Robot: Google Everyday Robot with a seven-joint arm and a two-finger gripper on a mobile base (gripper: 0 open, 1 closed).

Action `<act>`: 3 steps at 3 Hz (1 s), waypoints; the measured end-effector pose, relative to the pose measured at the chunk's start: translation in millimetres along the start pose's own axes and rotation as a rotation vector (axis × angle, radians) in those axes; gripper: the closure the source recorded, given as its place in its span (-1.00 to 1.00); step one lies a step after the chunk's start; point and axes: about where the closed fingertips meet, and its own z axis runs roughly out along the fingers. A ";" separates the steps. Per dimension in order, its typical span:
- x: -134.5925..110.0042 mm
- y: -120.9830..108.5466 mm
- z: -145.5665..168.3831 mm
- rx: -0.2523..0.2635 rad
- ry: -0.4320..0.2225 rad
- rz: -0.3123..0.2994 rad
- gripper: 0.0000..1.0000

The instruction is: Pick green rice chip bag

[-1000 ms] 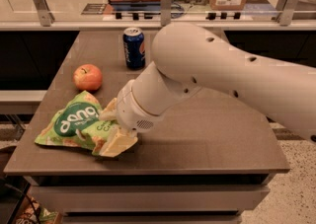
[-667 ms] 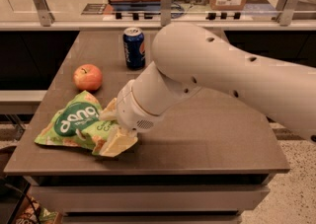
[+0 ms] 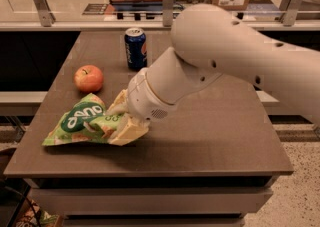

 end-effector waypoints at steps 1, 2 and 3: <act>2.6 -10.1 -29.1 0.044 -0.036 -0.038 1.00; 8.1 -19.7 -60.0 0.115 -0.090 -0.089 1.00; 11.2 -27.6 -88.3 0.186 -0.131 -0.141 1.00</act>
Offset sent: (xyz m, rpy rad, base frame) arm 0.0365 -0.0746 0.0689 0.2104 -0.2168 0.0102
